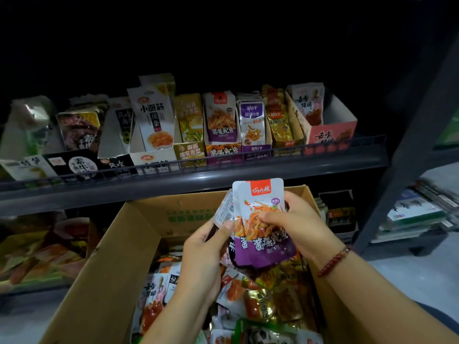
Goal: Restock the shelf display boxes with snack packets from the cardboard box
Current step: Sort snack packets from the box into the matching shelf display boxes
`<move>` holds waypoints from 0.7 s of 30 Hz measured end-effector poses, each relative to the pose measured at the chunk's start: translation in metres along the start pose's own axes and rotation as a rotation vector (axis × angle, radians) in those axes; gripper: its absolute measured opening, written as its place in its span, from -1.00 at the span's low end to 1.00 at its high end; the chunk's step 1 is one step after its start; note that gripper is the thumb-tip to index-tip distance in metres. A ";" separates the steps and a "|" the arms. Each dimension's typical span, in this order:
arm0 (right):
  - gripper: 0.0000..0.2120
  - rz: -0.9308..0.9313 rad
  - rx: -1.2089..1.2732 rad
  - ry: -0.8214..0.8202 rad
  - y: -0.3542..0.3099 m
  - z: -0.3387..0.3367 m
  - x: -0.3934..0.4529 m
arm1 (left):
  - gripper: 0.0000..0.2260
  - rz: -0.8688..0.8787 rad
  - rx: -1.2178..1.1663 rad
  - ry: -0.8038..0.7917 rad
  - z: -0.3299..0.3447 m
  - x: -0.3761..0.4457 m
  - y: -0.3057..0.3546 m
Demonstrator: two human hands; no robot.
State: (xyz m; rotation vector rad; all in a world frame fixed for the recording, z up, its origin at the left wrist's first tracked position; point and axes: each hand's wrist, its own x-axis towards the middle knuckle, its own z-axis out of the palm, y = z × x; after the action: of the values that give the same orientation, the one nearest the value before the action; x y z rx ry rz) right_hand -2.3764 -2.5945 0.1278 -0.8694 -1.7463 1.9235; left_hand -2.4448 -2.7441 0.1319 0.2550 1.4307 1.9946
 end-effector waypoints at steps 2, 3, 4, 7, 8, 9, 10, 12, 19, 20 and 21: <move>-0.67 0.029 0.036 -0.008 -0.003 0.005 0.000 | -0.77 0.007 -0.024 -0.001 0.001 0.001 0.004; -0.67 0.037 0.055 -0.012 -0.005 0.007 0.000 | -0.78 0.019 -0.029 0.007 0.001 0.001 0.006; -0.67 0.039 0.071 -0.016 -0.008 0.011 -0.001 | -0.79 0.031 -0.036 0.013 0.001 0.002 0.009; -0.65 0.001 0.071 -0.013 -0.018 0.021 -0.001 | -0.80 0.067 -0.007 0.010 -0.001 0.005 0.018; -0.65 -0.019 0.057 -0.011 -0.023 0.024 -0.001 | -0.79 0.081 0.014 0.005 -0.002 0.007 0.022; -0.64 -0.034 0.047 -0.013 -0.028 0.027 0.001 | -0.78 0.094 0.018 -0.003 -0.003 0.010 0.027; -0.63 -0.044 0.044 -0.021 -0.034 0.030 0.002 | -0.77 0.105 0.006 -0.014 -0.004 0.012 0.032; -0.58 -0.042 0.062 -0.036 -0.046 0.037 0.008 | -0.75 0.116 -0.012 -0.043 -0.005 0.017 0.042; -0.53 0.036 0.195 -0.050 -0.069 0.057 0.035 | -0.61 0.028 -0.079 -0.139 -0.013 0.032 0.058; -0.58 0.032 0.189 -0.044 -0.072 0.059 0.038 | -0.65 0.031 -0.083 -0.144 -0.015 0.034 0.059; -0.63 0.029 0.182 -0.037 -0.073 0.062 0.041 | -0.72 0.044 -0.079 -0.139 -0.016 0.036 0.059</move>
State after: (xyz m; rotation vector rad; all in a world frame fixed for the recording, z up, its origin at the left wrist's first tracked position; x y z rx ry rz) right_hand -2.4566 -2.6021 0.1943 -0.8022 -1.5570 2.0918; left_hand -2.5035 -2.7450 0.1714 0.3852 1.2672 2.0218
